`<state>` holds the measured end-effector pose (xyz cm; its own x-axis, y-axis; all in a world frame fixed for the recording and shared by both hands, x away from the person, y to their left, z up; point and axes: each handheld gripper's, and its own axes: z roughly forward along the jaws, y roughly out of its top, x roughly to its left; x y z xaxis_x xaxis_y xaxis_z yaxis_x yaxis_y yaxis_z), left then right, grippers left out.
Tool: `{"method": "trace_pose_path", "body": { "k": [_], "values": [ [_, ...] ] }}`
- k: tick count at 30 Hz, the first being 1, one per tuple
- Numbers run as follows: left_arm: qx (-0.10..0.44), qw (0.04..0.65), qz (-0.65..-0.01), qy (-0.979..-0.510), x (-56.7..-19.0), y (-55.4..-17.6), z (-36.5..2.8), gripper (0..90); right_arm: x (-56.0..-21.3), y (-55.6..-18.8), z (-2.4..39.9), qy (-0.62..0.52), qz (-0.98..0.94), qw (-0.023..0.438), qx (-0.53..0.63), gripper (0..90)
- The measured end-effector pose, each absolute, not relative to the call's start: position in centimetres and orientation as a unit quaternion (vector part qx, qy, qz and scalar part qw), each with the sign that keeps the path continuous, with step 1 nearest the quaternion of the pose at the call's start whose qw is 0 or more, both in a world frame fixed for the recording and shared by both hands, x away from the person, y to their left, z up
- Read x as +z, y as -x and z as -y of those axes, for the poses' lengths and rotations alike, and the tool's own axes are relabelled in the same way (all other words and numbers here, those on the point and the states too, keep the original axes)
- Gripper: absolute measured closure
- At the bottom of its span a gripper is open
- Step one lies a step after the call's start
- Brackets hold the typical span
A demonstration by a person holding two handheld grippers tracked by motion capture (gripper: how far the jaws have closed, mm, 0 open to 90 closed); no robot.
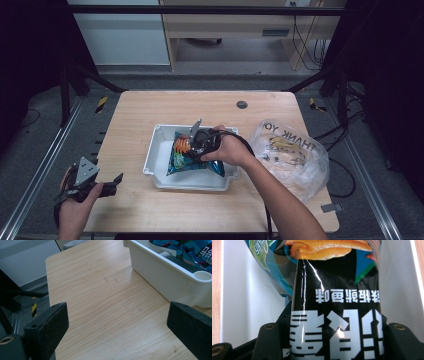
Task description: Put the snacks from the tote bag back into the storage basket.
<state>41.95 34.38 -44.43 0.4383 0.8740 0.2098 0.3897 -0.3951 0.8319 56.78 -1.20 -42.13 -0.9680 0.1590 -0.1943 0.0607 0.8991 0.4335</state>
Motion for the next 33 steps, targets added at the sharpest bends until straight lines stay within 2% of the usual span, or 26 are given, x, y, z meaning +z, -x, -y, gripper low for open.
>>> {"method": "trace_pose_path", "body": {
  "k": [33],
  "values": [
    [0.329, 0.364, -0.413, -0.767, -44.49, -42.01, -34.41, 3.4, -42.34, -56.82, 0.84, -0.057, -0.969, 0.113, 0.21, 39.1]
  ]
}}
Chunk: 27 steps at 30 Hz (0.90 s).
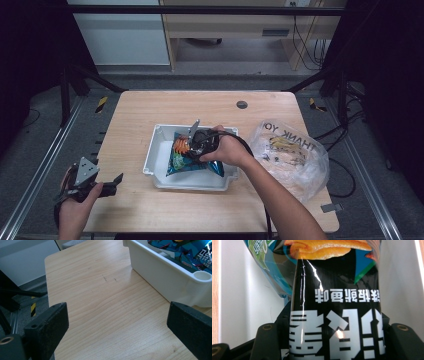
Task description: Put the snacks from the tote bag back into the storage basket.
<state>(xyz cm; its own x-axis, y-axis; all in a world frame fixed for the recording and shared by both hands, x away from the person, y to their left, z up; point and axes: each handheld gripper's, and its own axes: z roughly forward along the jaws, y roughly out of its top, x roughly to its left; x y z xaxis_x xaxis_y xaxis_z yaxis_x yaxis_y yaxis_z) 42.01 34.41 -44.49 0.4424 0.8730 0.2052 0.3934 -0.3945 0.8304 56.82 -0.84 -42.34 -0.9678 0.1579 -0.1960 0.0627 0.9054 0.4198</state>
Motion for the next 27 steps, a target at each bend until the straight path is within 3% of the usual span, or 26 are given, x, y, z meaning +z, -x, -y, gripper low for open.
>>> {"method": "trace_pose_path", "body": {
  "k": [27],
  "values": [
    [0.325, 0.362, -0.41, -0.771, -44.6, -42.0, -34.2, 3.4, -40.8, -56.4, 1.5, -0.102, -0.959, 0.128, 0.23, 17.6]
  ]
}}
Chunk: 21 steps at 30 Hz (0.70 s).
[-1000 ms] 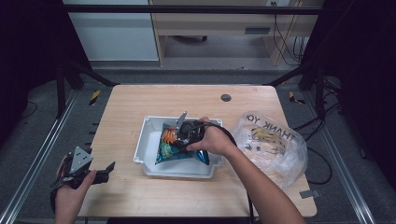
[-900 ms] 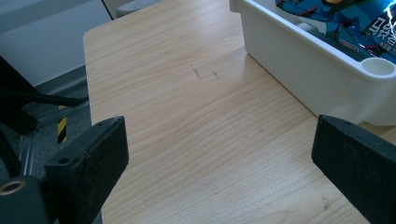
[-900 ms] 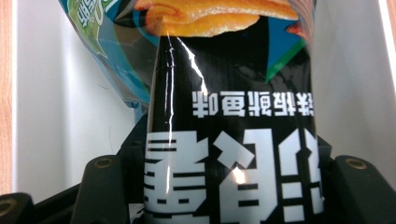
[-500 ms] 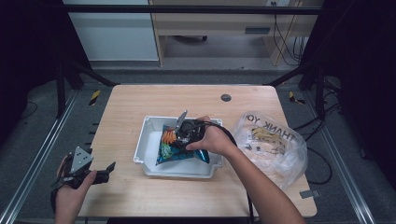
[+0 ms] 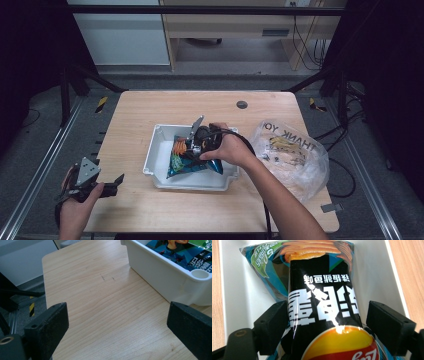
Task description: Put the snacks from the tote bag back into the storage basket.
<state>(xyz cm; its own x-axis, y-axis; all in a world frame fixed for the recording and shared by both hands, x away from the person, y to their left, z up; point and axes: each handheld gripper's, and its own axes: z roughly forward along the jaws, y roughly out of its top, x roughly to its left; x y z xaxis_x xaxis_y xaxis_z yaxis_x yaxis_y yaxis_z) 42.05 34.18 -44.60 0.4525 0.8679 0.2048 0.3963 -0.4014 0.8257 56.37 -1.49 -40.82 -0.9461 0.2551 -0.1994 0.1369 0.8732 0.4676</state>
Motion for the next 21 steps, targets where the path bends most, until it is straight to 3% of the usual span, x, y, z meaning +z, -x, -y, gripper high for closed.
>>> {"method": "trace_pose_path", "body": {
  "k": [21],
  "values": [
    [0.316, 0.36, -0.402, -0.78, -44.8, -42.1, -33.8, 3.4, -39.7, -55.6, 1.8, -0.11, -0.954, 0.136, 0.243, 8.1]
  ]
}}
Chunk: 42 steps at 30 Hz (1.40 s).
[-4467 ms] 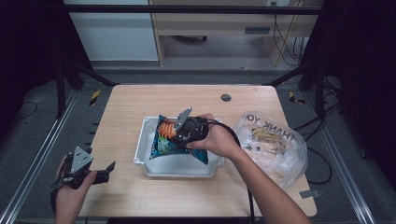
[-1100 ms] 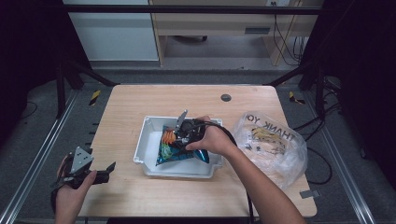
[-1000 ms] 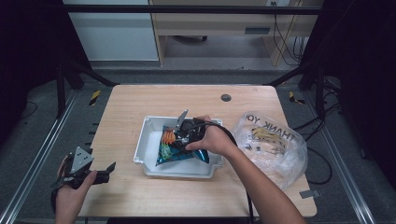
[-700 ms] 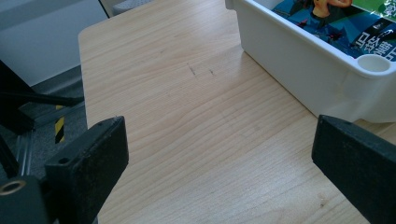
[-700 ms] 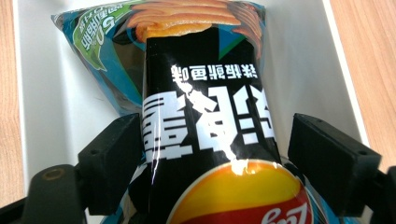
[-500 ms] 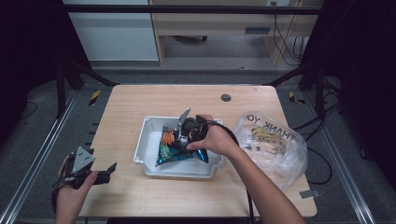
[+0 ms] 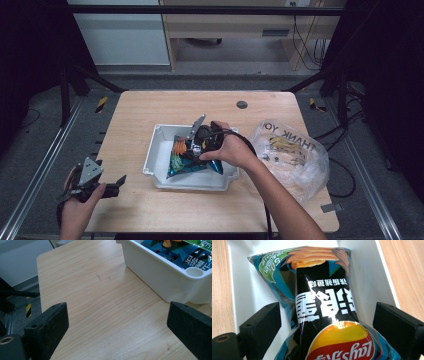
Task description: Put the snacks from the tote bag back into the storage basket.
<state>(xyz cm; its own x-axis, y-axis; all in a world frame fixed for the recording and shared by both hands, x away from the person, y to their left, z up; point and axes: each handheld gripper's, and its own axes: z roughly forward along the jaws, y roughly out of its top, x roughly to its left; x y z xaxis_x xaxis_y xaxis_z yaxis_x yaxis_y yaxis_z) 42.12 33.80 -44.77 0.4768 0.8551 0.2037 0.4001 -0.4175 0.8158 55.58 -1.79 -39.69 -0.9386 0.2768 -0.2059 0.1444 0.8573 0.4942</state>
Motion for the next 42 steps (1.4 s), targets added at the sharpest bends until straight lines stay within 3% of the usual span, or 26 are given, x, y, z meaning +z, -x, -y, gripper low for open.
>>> {"method": "trace_pose_path", "body": {
  "k": [33, 42],
  "values": [
    [0.315, 0.354, -0.409, -0.78, -45.0, -42.1, -33.8, 3.3, -37.3, -53.8, 3.9, -0.181, -0.914, 0.18, 0.315, 6.6],
    [0.323, 0.347, -0.417, -0.775, -45.0, -42.2, -34.2, 3.2, -35.9, -52.0, 4.9, -0.24, -0.876, 0.217, 0.358, 6.1]
  ]
}}
